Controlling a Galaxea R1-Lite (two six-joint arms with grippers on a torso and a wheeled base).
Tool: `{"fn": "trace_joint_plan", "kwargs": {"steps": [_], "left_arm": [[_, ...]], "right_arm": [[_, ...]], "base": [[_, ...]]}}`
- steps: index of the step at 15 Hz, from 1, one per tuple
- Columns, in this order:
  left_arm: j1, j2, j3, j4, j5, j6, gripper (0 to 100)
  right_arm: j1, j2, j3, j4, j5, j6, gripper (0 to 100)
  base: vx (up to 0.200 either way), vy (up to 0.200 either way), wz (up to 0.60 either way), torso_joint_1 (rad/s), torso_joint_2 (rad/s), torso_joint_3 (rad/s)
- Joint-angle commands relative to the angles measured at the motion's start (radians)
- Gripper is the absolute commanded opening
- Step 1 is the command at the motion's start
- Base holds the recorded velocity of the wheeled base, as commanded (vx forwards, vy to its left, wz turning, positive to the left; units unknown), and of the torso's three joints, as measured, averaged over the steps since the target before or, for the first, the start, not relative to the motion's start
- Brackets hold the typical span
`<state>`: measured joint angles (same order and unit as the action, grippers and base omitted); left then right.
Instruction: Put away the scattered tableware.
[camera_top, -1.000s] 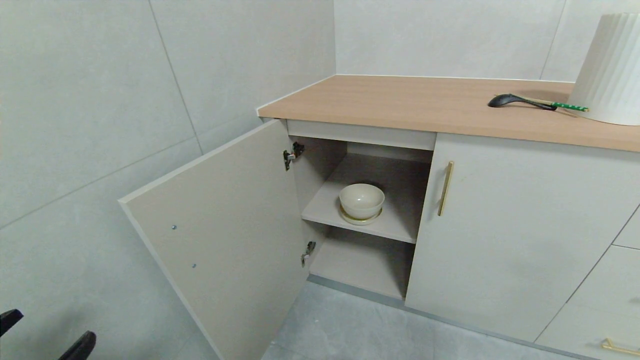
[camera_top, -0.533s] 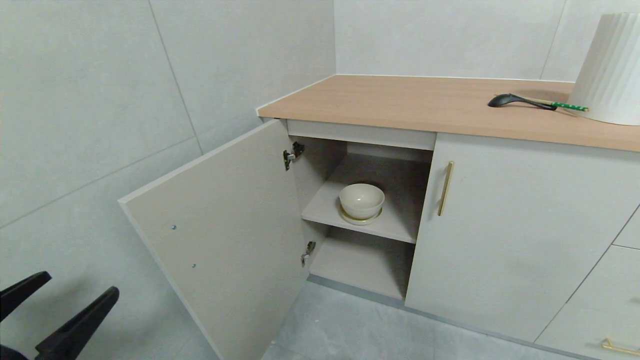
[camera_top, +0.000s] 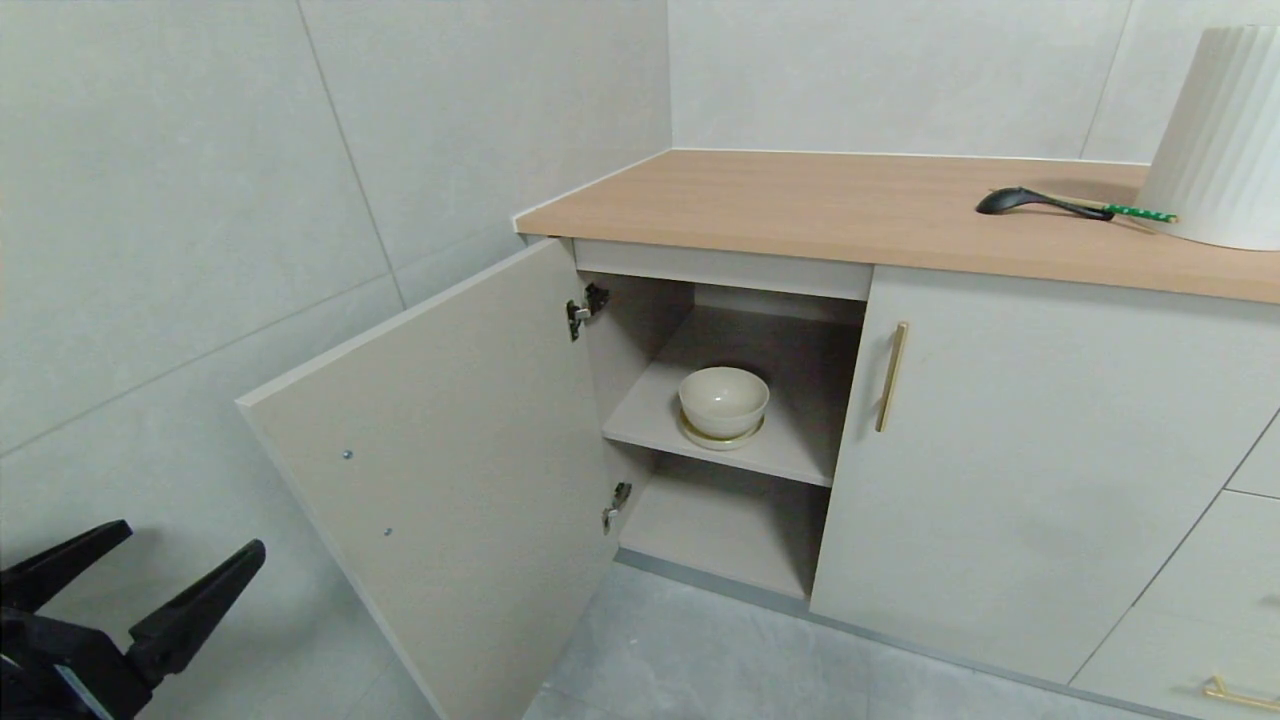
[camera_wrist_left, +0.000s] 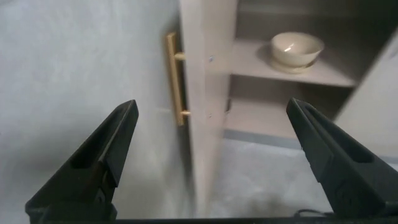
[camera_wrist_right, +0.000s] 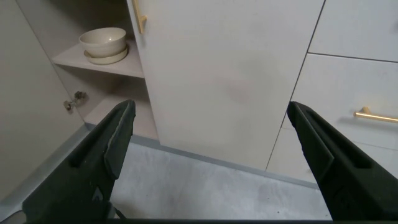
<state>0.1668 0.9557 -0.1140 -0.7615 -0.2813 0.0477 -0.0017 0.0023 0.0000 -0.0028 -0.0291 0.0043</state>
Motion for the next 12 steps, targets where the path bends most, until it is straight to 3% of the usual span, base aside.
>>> {"fn": "trace_joint_plan", "kwargs": {"steps": [1, 6, 9, 12], "left_arm": [[0.007, 0.015, -0.001, -0.001, 0.001, 0.004, 100], [0.007, 0.101, -0.099, -0.004, -0.001, -0.005, 100], [-0.004, 0.123, -0.104, -0.015, -0.026, -0.005, 100], [-0.003, 0.215, -0.102, -0.108, -0.07, -0.008, 100]], "right_arm": [[0.0, -0.002, 0.0, 0.0, 0.0, 0.0, 100], [0.0, -0.002, 0.0, 0.0, 0.0, 0.0, 100], [0.0, -0.002, 0.0, 0.0, 0.0, 0.0, 100], [0.0, -0.002, 0.0, 0.0, 0.0, 0.0, 100]], "base": [[0.0, 0.0, 0.0, 0.0, 0.0, 0.0], [0.0, 0.0, 0.0, 0.0, 0.0, 0.0], [0.0, 0.0, 0.0, 0.0, 0.0, 0.0], [0.0, 0.0, 0.0, 0.0, 0.0, 0.0]]}}
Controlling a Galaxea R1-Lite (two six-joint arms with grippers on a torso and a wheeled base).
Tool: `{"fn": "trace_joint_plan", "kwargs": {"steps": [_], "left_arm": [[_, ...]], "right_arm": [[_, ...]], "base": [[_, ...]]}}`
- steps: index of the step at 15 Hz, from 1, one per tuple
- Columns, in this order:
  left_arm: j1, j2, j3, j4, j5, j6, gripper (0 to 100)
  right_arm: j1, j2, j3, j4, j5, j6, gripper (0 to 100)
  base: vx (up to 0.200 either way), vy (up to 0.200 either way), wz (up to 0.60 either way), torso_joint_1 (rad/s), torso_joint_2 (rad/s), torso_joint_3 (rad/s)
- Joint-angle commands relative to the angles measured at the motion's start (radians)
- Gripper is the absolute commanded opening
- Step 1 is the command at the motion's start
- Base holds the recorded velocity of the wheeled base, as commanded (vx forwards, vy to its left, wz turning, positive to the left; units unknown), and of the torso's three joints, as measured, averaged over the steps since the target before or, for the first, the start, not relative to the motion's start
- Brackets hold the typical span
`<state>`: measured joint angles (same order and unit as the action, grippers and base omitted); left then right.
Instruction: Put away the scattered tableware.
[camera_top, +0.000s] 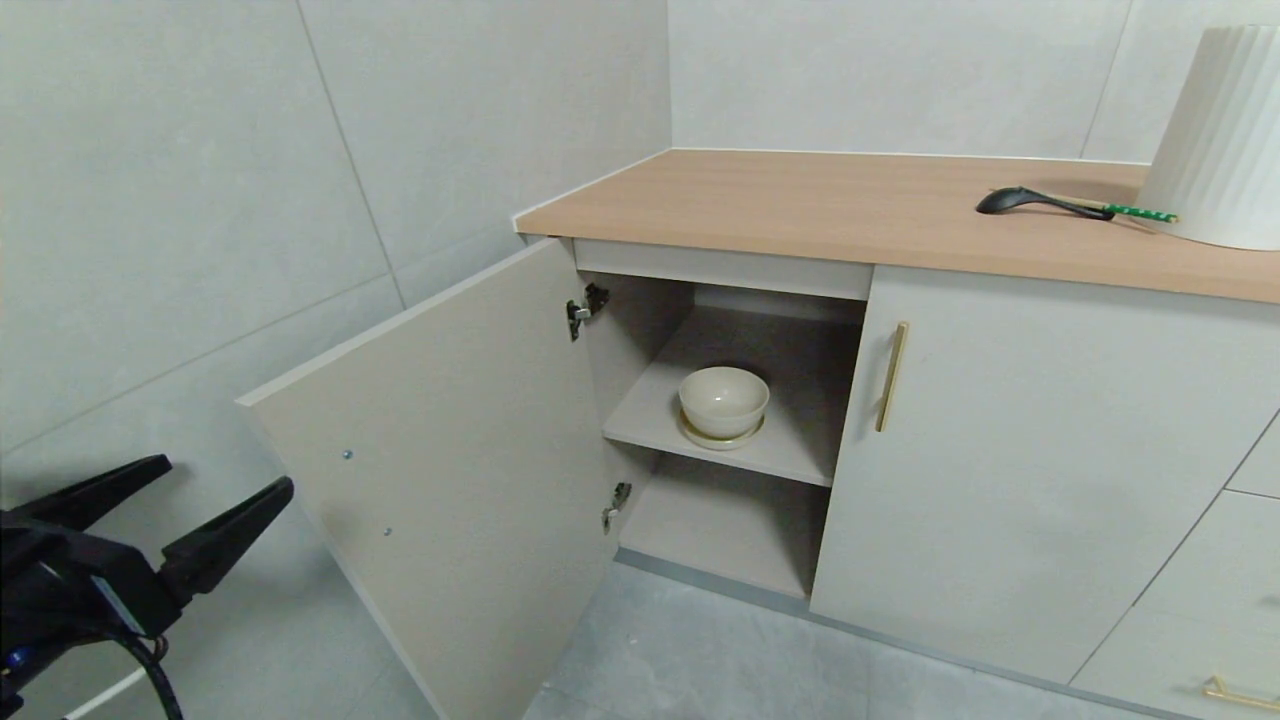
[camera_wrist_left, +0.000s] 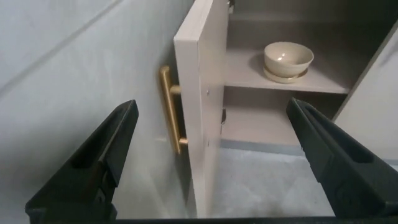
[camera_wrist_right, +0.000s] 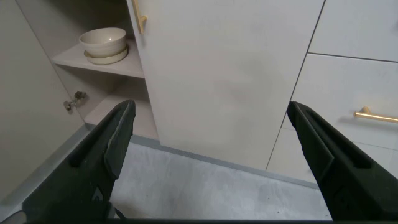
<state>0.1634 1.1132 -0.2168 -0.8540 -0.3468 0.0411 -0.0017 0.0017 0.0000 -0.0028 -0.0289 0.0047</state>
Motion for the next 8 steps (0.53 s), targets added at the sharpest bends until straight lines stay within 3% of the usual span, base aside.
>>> {"fn": "trace_joint_plan", "kwargs": {"steps": [1, 2, 5, 8], "left_arm": [[0.001, 0.093, 0.001, -0.049, -0.004, -0.007, 100], [-0.001, 0.151, 0.004, -0.122, -0.009, -0.018, 100], [0.001, 0.257, 0.047, -0.296, -0.095, -0.018, 100], [-0.001, 0.254, 0.122, -0.361, -0.141, -0.015, 100]], "right_arm": [[0.0, -0.002, 0.0, 0.0, 0.0, 0.0, 100], [0.0, -0.002, 0.0, 0.0, 0.0, 0.0, 100], [0.0, -0.002, 0.0, 0.0, 0.0, 0.0, 100], [0.0, -0.002, 0.0, 0.0, 0.0, 0.0, 100]], "base": [[0.0, 0.0, 0.0, 0.0, 0.0, 0.0], [0.0, 0.0, 0.0, 0.0, 0.0, 0.0], [0.0, 0.0, 0.0, 0.0, 0.0, 0.0], [0.0, 0.0, 0.0, 0.0, 0.0, 0.0]]}}
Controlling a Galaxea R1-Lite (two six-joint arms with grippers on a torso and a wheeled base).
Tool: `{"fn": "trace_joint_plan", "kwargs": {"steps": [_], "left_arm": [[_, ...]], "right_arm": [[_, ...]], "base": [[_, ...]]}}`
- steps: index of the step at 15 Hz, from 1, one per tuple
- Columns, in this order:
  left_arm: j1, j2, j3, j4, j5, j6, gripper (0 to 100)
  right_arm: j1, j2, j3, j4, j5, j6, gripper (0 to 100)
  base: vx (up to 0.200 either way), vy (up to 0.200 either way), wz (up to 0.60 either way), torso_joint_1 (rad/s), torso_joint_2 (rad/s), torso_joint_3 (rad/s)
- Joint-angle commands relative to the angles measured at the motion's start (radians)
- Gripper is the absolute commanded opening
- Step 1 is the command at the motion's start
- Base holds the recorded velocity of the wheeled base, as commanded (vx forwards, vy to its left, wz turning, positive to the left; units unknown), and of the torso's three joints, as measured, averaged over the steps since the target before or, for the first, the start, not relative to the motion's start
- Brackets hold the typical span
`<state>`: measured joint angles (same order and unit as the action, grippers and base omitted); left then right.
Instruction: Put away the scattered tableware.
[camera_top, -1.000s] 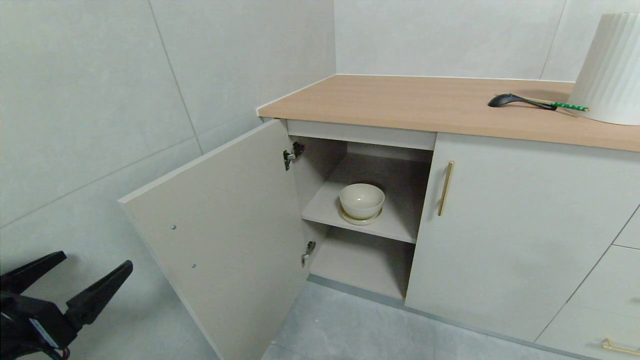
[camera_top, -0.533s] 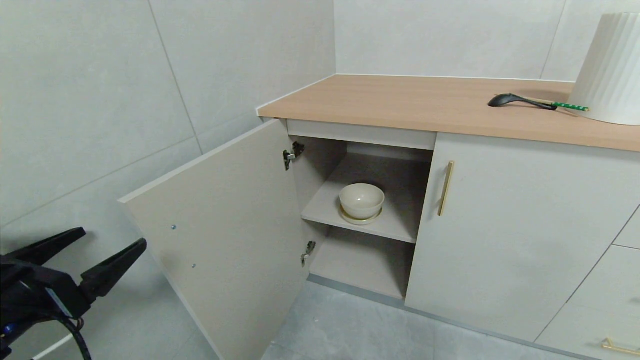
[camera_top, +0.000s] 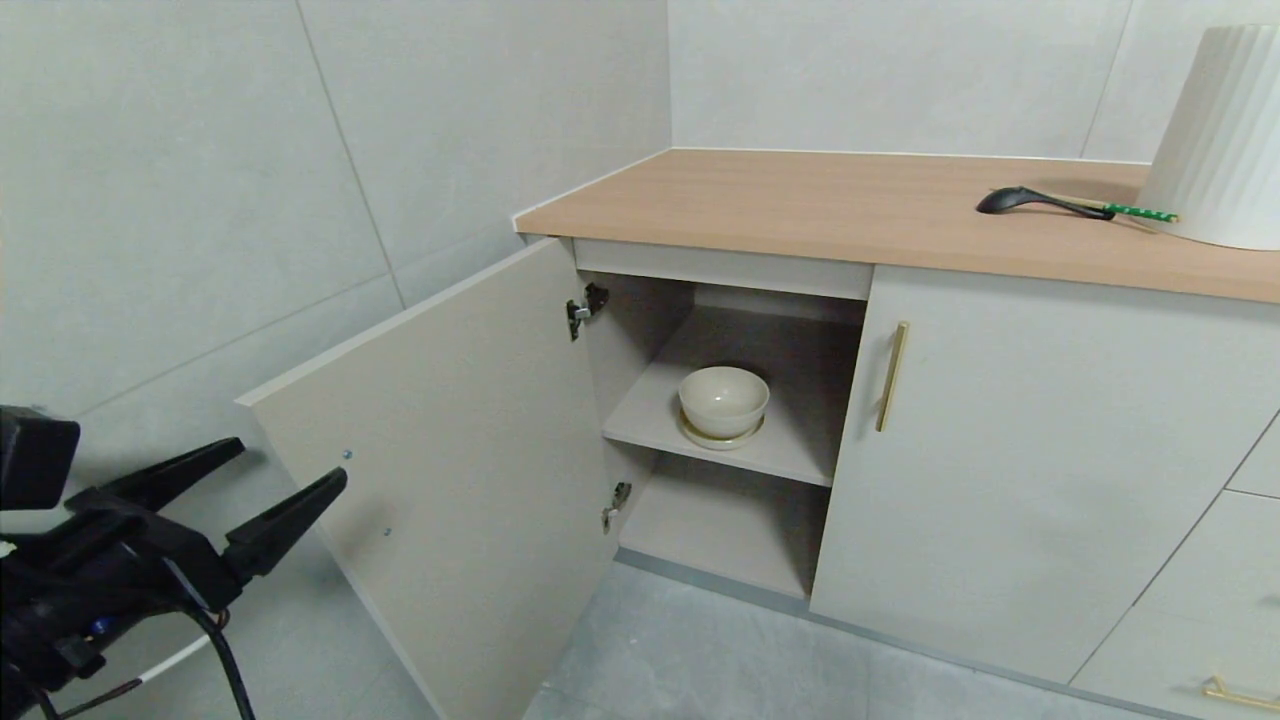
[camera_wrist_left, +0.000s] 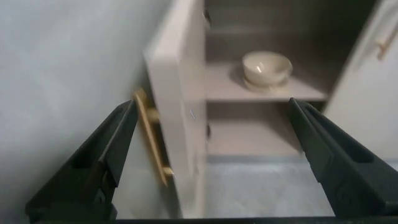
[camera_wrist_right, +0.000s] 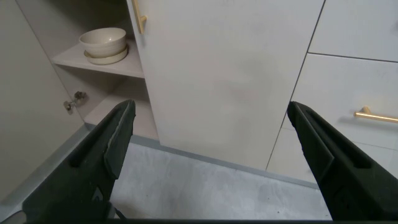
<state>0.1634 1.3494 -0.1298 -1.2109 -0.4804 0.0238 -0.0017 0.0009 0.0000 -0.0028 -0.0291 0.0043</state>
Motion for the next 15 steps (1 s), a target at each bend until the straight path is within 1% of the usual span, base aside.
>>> {"fn": "trace_joint_plan", "kwargs": {"steps": [1, 3, 5, 6, 9, 11, 12, 13, 14, 15], "left_arm": [[-0.001, 0.007, 0.039, -0.004, -0.021, 0.001, 100], [0.005, 0.011, 0.018, -0.027, -0.026, -0.004, 100], [0.008, 0.025, -0.002, -0.029, -0.026, -0.002, 100], [0.027, 0.045, -0.007, -0.038, -0.026, 0.001, 100], [0.031, 0.108, -0.004, -0.118, -0.029, -0.002, 100], [0.03, 0.132, -0.002, -0.142, -0.04, -0.002, 100], [0.025, 0.132, -0.005, -0.144, -0.063, -0.001, 100], [0.011, 0.132, -0.005, -0.144, -0.073, -0.001, 100], [0.002, 0.132, 0.001, -0.147, -0.075, -0.001, 100], [-0.025, 0.12, 0.012, -0.151, -0.076, 0.001, 100]], "right_arm": [[0.0, -0.001, 0.0, 0.0, 0.0, 0.0, 100], [0.0, -0.001, 0.0, 0.0, 0.0, 0.0, 100], [0.0, -0.001, 0.0, 0.0, -0.002, 0.0, 100], [0.0, -0.001, 0.0, 0.0, -0.002, 0.002, 100], [0.0, -0.001, 0.0, 0.0, -0.002, 0.002, 100], [0.0, -0.001, 0.0, 0.0, -0.002, 0.002, 100], [0.0, -0.001, 0.0, 0.0, -0.002, 0.002, 100], [0.0, -0.001, 0.0, 0.0, -0.002, 0.002, 100], [0.0, -0.001, 0.0, 0.0, -0.002, 0.002, 100], [0.0, -0.001, 0.0, 0.0, -0.002, 0.002, 100]], "base": [[0.0, 0.0, 0.0, 0.0, 0.0, 0.0], [0.0, 0.0, 0.0, 0.0, 0.0, 0.0], [0.0, 0.0, 0.0, 0.0, 0.0, 0.0], [0.0, 0.0, 0.0, 0.0, 0.0, 0.0], [0.0, 0.0, 0.0, 0.0, 0.0, 0.0], [0.0, 0.0, 0.0, 0.0, 0.0, 0.0], [0.0, 0.0, 0.0, 0.0, 0.0, 0.0], [0.0, 0.0, 0.0, 0.0, 0.0, 0.0], [0.0, 0.0, 0.0, 0.0, 0.0, 0.0], [0.0, 0.0, 0.0, 0.0, 0.0, 0.0]]}}
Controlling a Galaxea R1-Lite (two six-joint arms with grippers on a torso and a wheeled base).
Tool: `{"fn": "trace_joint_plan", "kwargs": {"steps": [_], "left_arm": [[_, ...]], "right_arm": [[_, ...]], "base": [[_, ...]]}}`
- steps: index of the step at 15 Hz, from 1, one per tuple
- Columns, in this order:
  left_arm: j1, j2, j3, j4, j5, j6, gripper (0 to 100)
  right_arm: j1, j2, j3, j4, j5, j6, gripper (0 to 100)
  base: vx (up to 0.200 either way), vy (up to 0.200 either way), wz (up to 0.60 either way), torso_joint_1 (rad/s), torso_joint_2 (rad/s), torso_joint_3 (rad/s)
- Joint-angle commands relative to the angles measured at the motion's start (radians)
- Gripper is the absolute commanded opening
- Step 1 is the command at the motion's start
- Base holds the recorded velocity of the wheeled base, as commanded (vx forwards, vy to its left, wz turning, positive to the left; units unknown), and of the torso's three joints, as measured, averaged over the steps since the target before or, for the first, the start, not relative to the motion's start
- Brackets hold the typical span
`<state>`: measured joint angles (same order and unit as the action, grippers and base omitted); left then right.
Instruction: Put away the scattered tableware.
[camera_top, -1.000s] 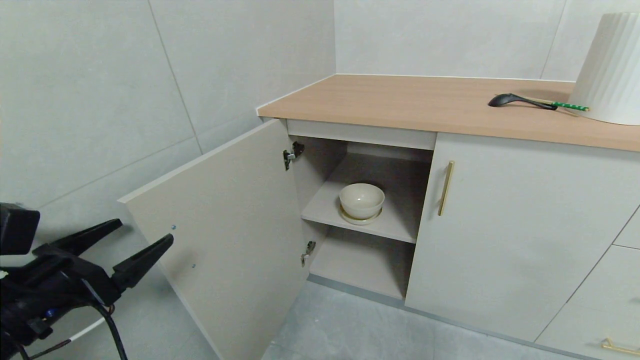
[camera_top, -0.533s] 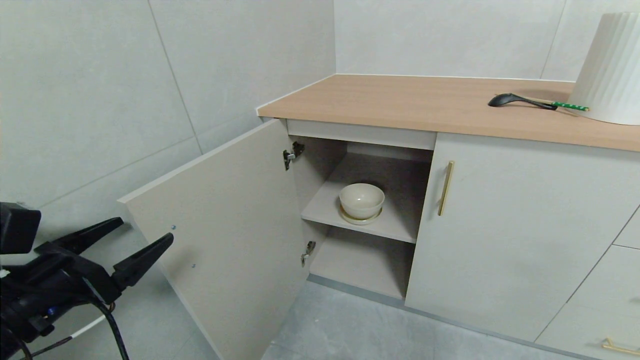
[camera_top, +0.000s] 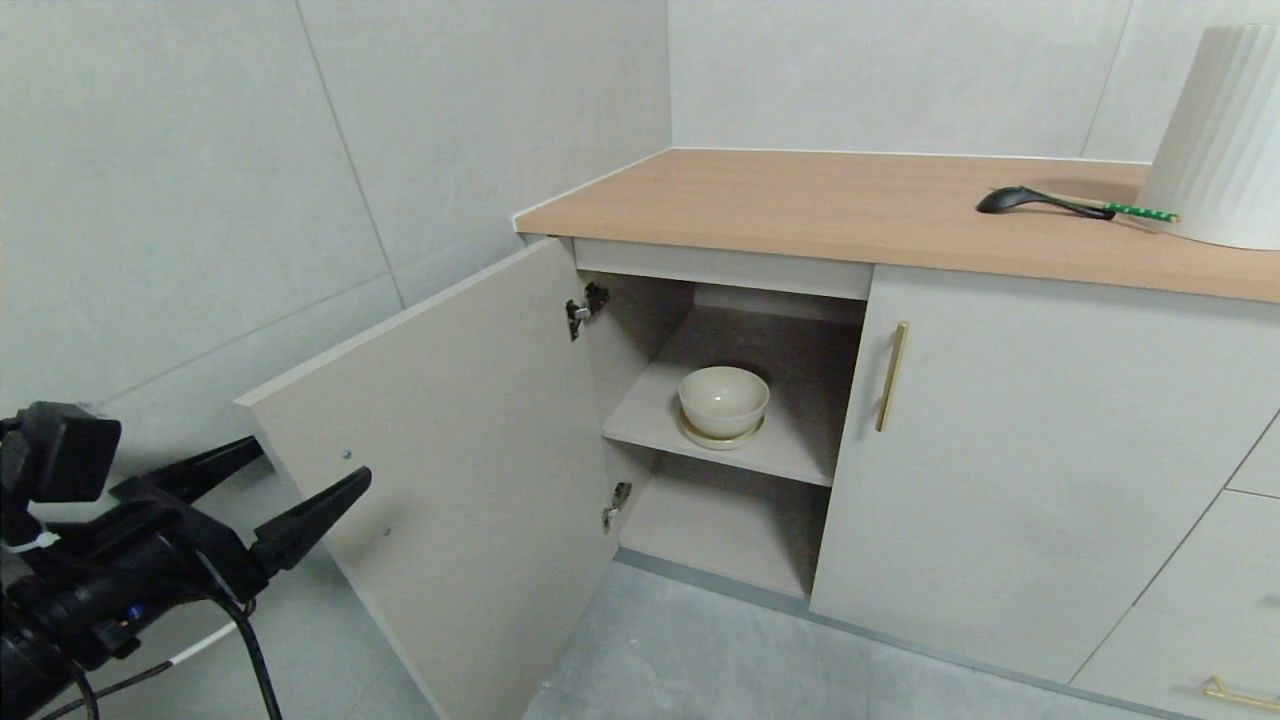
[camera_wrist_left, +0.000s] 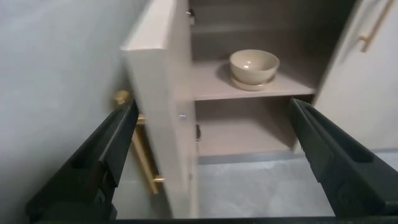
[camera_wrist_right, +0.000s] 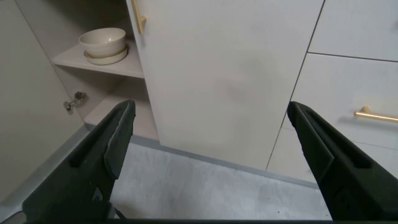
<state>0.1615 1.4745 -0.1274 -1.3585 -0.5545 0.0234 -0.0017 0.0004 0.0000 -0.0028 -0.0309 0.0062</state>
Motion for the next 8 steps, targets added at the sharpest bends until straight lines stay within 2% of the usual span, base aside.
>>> {"fn": "trace_joint_plan", "kwargs": {"steps": [1, 3, 6, 8], "left_arm": [[-0.053, -0.02, 0.022, -0.007, -0.002, 0.001, 100], [-0.111, -0.046, 0.029, -0.01, -0.002, 0.001, 100], [-0.155, -0.068, 0.031, -0.01, -0.002, 0.001, 100], [-0.201, -0.095, 0.065, -0.01, -0.002, 0.001, 100]], "right_arm": [[0.0, 0.0, 0.0, 0.0, 0.0, 0.0, 100], [0.0, 0.0, 0.0, 0.0, 0.0, 0.0, 100], [0.0, 0.0, 0.0, -0.002, 0.0, 0.001, 100], [0.0, 0.0, 0.0, 0.0, 0.0, 0.001, 100]], "base": [[0.0, 0.0, 0.0, 0.0, 0.0, 0.0], [0.0, 0.0, 0.0, 0.0, 0.0, 0.0], [0.0, 0.0, 0.0, 0.0, 0.0, 0.0], [0.0, 0.0, 0.0, 0.0, 0.0, 0.0]]}}
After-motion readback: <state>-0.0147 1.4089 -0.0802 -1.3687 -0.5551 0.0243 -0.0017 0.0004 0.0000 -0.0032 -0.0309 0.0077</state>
